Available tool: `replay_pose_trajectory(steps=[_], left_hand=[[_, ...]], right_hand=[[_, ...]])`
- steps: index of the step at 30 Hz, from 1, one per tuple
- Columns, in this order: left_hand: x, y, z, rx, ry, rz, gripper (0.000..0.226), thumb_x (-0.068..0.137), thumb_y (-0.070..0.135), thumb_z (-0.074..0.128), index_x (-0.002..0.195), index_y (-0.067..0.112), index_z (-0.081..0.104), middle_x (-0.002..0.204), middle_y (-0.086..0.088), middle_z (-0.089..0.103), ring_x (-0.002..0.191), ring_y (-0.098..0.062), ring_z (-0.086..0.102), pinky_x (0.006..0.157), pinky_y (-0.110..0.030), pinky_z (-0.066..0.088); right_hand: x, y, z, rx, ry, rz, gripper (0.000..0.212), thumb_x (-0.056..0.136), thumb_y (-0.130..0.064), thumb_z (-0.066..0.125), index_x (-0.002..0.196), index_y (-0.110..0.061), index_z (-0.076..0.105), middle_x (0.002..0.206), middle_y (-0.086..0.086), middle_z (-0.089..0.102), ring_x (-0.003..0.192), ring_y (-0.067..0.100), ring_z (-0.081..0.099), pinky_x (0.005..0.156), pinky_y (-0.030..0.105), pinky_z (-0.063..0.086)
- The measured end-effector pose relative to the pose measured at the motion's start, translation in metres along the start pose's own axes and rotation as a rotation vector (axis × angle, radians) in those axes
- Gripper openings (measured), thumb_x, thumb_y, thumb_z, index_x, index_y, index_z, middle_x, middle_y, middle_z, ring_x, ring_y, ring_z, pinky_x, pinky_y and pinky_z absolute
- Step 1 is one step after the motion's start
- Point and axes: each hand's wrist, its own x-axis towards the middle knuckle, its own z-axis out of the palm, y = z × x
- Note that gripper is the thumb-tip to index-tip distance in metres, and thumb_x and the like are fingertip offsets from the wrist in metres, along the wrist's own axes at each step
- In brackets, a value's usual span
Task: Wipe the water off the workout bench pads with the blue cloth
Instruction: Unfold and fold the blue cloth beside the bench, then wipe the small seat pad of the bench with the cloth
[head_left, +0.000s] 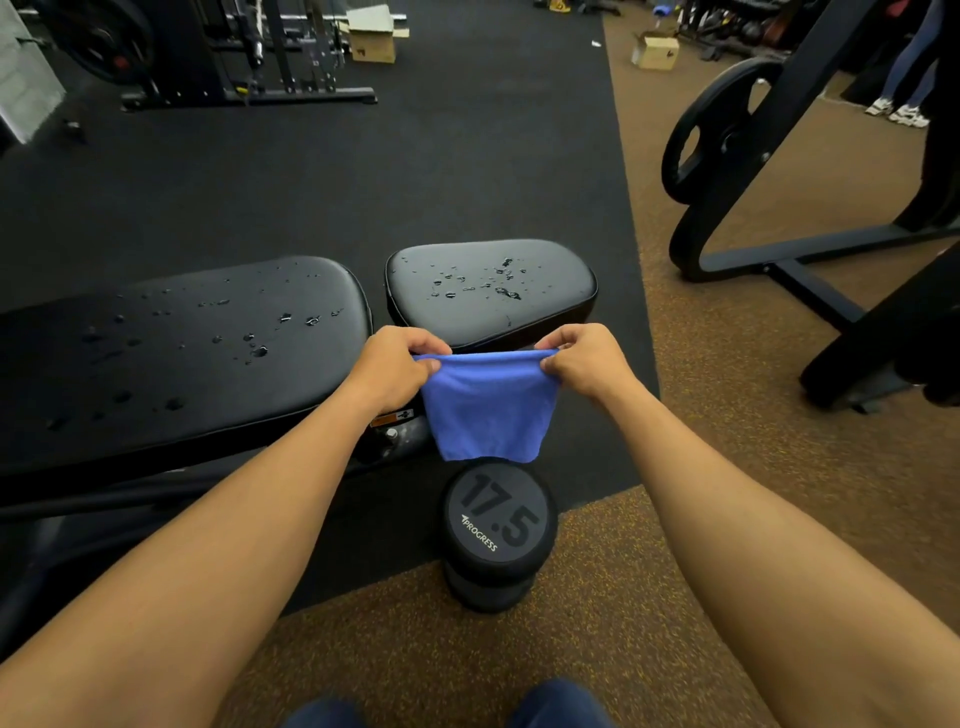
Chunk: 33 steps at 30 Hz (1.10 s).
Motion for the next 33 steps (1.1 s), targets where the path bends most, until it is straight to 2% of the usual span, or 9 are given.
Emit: replay_pose_trajectory(steps=[3,8,12,16,22,24,27,29,33], left_hand=[[-0.003,-0.001,0.0,0.028,-0.023,-0.012,0.017,0.087,0.011,0.076,0.101,0.022,0.076,0.087,0.013,0.067,0.08,-0.006,0.058,0.069,-0.017,0.041],[-0.012,0.003,-0.003,0.194,-0.003,0.036,0.028,0.079,0.018,0.085,0.106,0.019,0.077,0.102,0.006,0.066,0.096,-0.015,0.06,0.083,-0.025,0.042],[-0.02,0.006,-0.007,0.259,0.005,0.036,0.015,0.09,0.019,0.073,0.105,0.018,0.078,0.097,0.005,0.068,0.093,-0.018,0.063,0.078,-0.026,0.043],[-0.017,0.009,-0.024,0.244,0.051,0.068,0.008,0.092,0.02,0.071,0.094,0.024,0.077,0.082,0.016,0.067,0.078,-0.005,0.06,0.066,-0.016,0.039],[0.036,0.011,-0.065,0.075,0.037,0.074,0.003,0.086,0.023,0.079,0.085,0.021,0.078,0.081,-0.008,0.076,0.077,-0.029,0.067,0.077,-0.038,0.054],[0.074,0.008,-0.075,0.061,0.065,0.089,0.005,0.086,0.023,0.079,0.086,0.018,0.078,0.081,-0.011,0.075,0.068,-0.023,0.062,0.071,-0.035,0.052],[0.119,-0.003,-0.071,0.033,0.129,0.043,0.005,0.09,0.022,0.074,0.092,0.018,0.077,0.086,-0.002,0.074,0.076,-0.015,0.062,0.074,-0.029,0.05],[0.139,-0.013,-0.06,0.029,0.102,-0.017,0.011,0.095,0.023,0.067,0.099,0.018,0.076,0.093,0.002,0.073,0.087,-0.016,0.065,0.079,-0.03,0.051],[0.165,-0.034,-0.054,0.022,0.056,-0.094,0.033,0.104,0.034,0.048,0.097,0.01,0.069,0.087,0.0,0.068,0.087,-0.022,0.06,0.065,-0.03,0.041]], right_hand=[[-0.004,0.004,-0.003,0.004,-0.004,-0.001,0.011,0.076,-0.005,0.074,0.083,-0.013,0.074,0.079,0.003,0.07,0.073,0.015,0.063,0.069,0.03,0.054],[-0.01,0.005,-0.011,-0.165,-0.044,-0.155,0.012,0.075,-0.012,0.081,0.081,-0.018,0.073,0.079,-0.004,0.069,0.074,0.012,0.065,0.062,0.022,0.049],[-0.015,0.002,-0.017,-0.196,-0.038,-0.295,0.012,0.081,-0.013,0.075,0.075,-0.02,0.068,0.074,-0.008,0.068,0.069,0.009,0.064,0.06,0.022,0.047],[-0.001,-0.006,-0.024,-0.139,-0.044,-0.391,0.018,0.083,-0.014,0.074,0.074,-0.025,0.062,0.076,-0.007,0.066,0.068,0.008,0.057,0.06,0.02,0.042],[0.064,-0.049,-0.028,-0.004,-0.073,-0.37,0.013,0.082,-0.012,0.076,0.076,-0.019,0.068,0.067,-0.004,0.065,0.06,0.011,0.058,0.063,0.032,0.054],[0.094,-0.066,-0.025,-0.032,-0.028,-0.363,0.013,0.08,-0.016,0.077,0.074,-0.02,0.066,0.065,-0.008,0.064,0.059,0.01,0.057,0.064,0.034,0.052],[0.128,-0.087,-0.007,-0.12,0.121,-0.305,0.009,0.085,-0.02,0.073,0.088,-0.018,0.064,0.088,-0.005,0.064,0.076,0.014,0.061,0.071,0.032,0.049],[0.128,-0.092,0.017,-0.218,0.195,-0.324,0.024,0.088,-0.028,0.072,0.104,-0.013,0.062,0.111,0.001,0.055,0.095,0.021,0.059,0.077,0.031,0.044],[0.082,-0.07,0.093,-0.452,-0.021,-0.633,0.06,0.088,-0.057,0.058,0.127,-0.011,0.061,0.144,0.01,0.049,0.133,0.033,0.046,0.106,0.046,0.041]])
